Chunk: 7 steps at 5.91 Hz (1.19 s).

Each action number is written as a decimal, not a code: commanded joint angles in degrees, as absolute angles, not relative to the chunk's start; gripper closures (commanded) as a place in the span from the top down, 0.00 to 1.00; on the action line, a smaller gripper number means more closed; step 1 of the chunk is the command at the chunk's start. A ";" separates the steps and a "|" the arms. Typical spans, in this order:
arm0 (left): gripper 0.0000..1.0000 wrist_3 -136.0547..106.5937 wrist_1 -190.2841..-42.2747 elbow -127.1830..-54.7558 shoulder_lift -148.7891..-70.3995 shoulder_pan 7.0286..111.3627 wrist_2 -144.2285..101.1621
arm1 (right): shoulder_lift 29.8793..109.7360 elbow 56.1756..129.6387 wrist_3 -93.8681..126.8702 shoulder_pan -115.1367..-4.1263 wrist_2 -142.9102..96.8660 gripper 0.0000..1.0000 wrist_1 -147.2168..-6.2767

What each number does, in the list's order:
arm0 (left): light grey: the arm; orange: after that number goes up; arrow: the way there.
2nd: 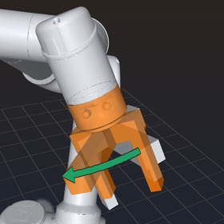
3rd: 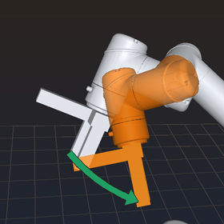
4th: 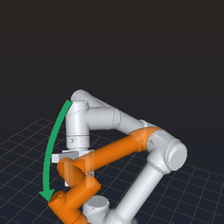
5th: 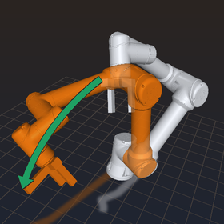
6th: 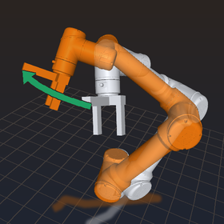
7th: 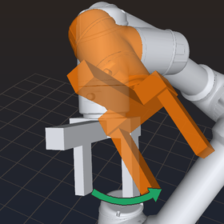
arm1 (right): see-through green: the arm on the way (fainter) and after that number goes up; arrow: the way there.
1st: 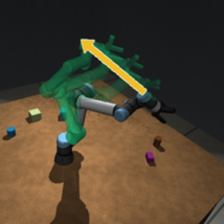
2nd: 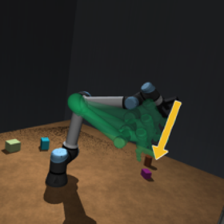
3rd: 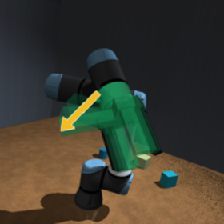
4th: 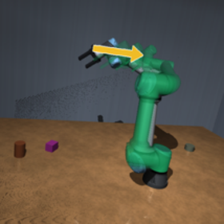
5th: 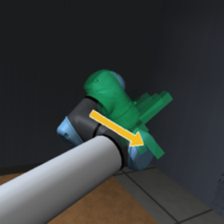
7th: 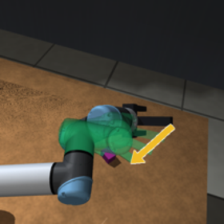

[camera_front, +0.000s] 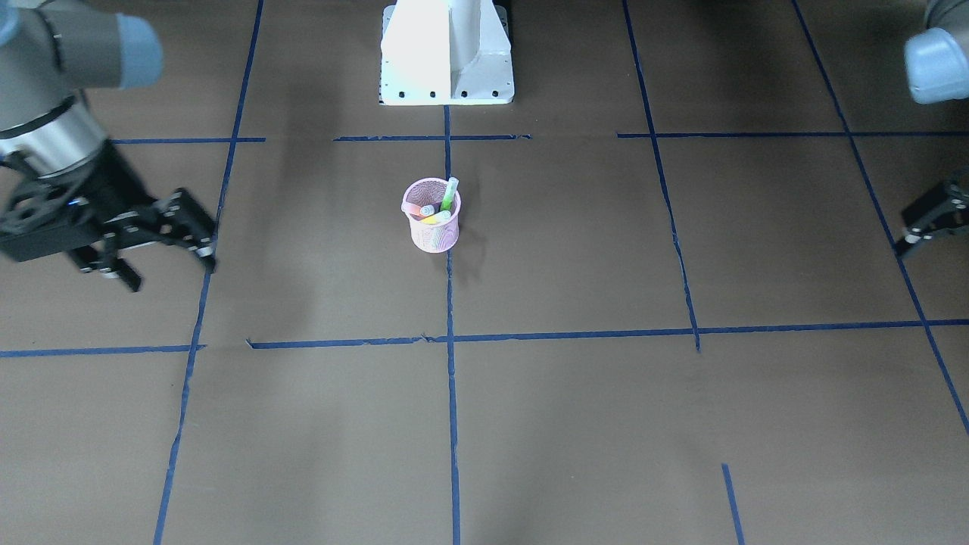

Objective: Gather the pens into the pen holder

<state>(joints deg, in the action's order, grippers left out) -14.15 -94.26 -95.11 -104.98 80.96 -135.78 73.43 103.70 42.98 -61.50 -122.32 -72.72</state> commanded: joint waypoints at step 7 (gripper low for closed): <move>1.00 0.88 -89.30 -76.01 -100.38 93.60 -137.11 | 80.75 75.58 1.50 -94.31 -139.58 1.00 -83.77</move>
<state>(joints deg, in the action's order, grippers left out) 0.77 -89.45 -75.26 -101.33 93.57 -137.07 79.18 75.33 2.03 -93.16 -140.40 -82.87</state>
